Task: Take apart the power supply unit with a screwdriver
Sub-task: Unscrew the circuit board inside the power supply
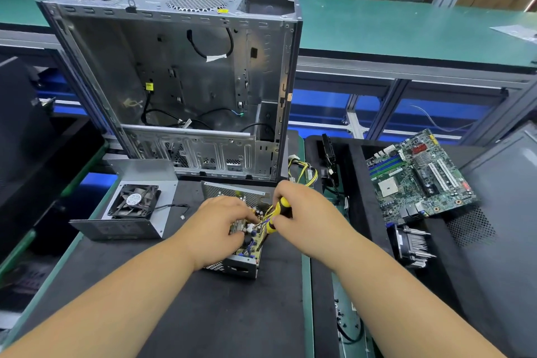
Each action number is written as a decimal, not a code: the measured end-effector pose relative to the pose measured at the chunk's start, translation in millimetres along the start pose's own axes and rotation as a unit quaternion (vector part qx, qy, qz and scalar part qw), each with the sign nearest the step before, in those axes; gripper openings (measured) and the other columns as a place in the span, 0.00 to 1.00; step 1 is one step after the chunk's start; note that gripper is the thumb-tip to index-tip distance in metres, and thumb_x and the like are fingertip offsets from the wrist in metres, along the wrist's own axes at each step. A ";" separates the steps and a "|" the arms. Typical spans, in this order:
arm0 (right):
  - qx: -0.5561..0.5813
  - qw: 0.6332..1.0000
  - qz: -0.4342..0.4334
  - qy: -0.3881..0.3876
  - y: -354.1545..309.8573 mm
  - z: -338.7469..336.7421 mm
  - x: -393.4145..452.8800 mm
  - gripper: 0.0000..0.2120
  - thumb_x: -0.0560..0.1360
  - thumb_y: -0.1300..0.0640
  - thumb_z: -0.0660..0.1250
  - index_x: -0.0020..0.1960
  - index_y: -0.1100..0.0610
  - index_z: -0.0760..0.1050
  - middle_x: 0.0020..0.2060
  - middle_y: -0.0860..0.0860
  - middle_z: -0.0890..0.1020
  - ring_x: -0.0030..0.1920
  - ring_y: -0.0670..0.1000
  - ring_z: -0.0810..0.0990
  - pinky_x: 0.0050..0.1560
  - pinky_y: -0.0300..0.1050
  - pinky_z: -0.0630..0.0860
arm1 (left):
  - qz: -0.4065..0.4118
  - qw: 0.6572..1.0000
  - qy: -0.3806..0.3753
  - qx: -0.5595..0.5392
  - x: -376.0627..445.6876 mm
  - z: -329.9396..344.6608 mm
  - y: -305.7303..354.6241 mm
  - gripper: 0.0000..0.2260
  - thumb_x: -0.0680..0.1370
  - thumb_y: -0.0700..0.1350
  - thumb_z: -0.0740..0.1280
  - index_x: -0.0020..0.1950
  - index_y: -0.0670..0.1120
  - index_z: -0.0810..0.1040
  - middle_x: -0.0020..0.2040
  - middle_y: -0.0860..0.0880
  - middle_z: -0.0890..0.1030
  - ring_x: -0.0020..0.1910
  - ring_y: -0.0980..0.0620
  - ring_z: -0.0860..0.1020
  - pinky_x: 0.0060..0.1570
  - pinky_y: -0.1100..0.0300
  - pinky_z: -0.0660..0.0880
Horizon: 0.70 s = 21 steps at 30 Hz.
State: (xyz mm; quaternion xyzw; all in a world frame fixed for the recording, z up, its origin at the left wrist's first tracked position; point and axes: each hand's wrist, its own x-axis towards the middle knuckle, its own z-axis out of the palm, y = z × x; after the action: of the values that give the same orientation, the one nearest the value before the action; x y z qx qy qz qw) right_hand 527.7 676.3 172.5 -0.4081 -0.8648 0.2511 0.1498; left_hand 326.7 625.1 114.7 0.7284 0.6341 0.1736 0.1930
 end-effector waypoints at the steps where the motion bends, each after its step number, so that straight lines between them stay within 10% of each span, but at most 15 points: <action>1: 0.011 1.000 0.003 0.009 0.6 -4.8 -0.7 0.11 0.72 0.57 0.66 0.41 0.45 0.65 0.37 0.43 0.73 0.40 0.45 0.71 0.36 0.41 0.66 | -0.001 1.000 -0.004 -0.004 0.3 -0.7 1.5 0.18 0.71 0.43 0.69 0.59 0.57 0.81 0.56 0.60 0.78 0.61 0.56 0.72 0.68 0.54 0.63; 15: 0.241 0.946 0.079 0.203 27.5 -65.7 -29.5 0.09 0.74 0.62 0.68 0.41 0.50 0.72 0.31 0.44 0.76 0.28 0.46 0.68 0.26 0.33 0.65 | -0.106 0.963 0.069 -0.239 20.8 12.0 54.1 0.08 0.75 0.44 0.73 0.40 0.57 0.82 0.35 0.58 0.82 0.29 0.62 0.76 0.31 0.64 0.74; 21: 0.223 0.929 0.093 0.280 41.0 -80.7 -60.1 0.05 0.73 0.57 0.66 0.41 0.49 0.70 0.29 0.43 0.76 0.25 0.43 0.65 0.26 0.32 0.65 | -0.059 0.985 -0.032 -0.160 29.9 48.6 98.2 0.04 0.76 0.47 0.72 0.44 0.56 0.84 0.41 0.61 0.83 0.43 0.65 0.78 0.47 0.66 0.74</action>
State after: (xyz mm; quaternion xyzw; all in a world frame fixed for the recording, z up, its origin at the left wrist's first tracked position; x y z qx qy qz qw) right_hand 628.4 676.7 213.4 -0.4963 -0.6675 0.3261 0.4492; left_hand 439.1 639.8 122.2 0.6543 0.6335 0.2379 0.3375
